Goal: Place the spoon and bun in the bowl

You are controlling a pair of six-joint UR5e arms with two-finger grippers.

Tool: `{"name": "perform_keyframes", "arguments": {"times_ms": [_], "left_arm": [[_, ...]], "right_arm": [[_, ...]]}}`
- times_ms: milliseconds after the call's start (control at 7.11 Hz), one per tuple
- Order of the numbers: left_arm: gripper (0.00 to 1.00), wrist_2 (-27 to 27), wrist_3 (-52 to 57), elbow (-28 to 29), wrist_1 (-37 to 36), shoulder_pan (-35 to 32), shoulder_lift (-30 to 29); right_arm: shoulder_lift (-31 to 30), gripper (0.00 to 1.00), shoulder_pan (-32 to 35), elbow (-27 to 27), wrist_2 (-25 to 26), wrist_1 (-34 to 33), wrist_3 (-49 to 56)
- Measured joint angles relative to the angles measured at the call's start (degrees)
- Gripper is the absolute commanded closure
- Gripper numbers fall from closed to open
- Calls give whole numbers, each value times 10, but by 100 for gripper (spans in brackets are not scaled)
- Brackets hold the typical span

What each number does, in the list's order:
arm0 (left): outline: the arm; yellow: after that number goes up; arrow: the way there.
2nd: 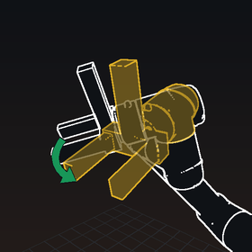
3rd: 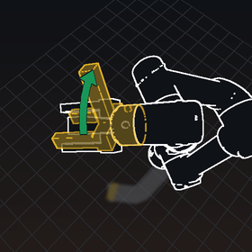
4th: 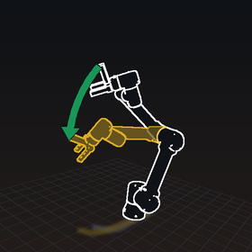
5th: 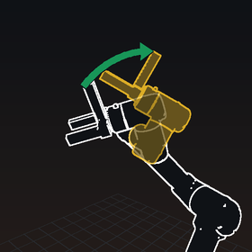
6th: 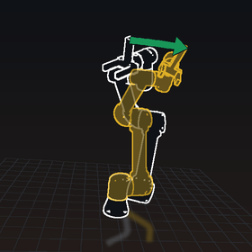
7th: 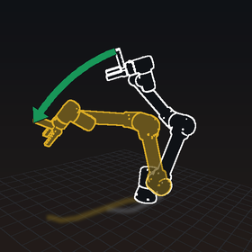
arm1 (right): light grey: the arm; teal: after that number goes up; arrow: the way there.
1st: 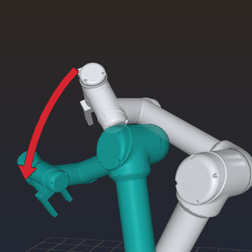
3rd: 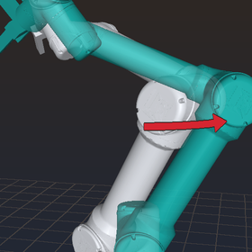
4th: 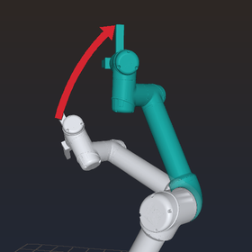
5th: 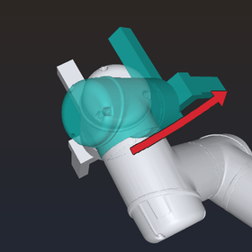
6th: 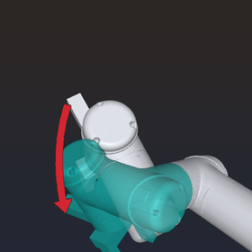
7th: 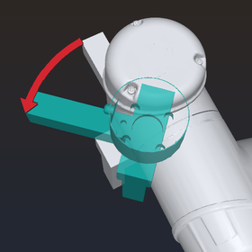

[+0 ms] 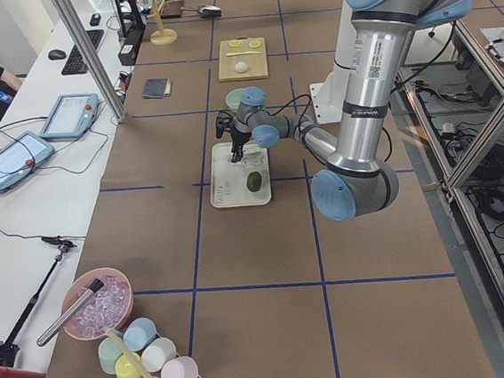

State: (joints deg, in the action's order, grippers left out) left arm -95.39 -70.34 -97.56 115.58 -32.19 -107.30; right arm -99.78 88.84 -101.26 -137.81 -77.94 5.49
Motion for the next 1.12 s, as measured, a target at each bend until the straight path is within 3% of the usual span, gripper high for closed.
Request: {"name": "perform_keyframes", "arguments": {"times_ms": [703,1125], "left_arm": [[100,-1,3,-12,-4,-2,1],[100,-7,-33,-51,-102,-3,-59]], "right_arm": [[-1,0,0,-1,0,0,-1],[-1,0,0,-1,1,0,-3]]}}
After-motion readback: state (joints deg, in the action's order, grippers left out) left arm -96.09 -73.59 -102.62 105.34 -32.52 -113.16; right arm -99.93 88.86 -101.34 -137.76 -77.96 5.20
